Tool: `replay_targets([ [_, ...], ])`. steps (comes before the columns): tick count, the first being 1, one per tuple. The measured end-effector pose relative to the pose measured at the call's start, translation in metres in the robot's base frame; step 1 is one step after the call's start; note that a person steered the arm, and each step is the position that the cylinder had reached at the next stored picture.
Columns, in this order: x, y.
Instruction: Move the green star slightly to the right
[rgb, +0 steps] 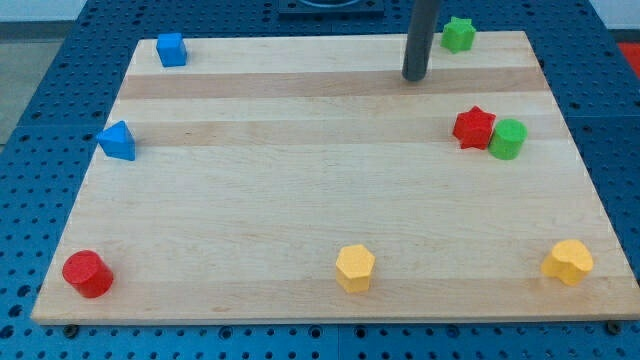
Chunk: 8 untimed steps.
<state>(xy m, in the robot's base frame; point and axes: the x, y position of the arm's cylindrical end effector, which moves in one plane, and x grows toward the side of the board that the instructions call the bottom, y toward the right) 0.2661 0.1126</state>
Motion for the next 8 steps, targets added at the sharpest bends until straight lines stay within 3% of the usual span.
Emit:
replay_targets([
  [1,-0.043,-0.024],
  [2,-0.073,-0.011],
  [5,-0.074,0.006],
  [7,-0.075,0.065],
  [8,-0.075,0.064],
])
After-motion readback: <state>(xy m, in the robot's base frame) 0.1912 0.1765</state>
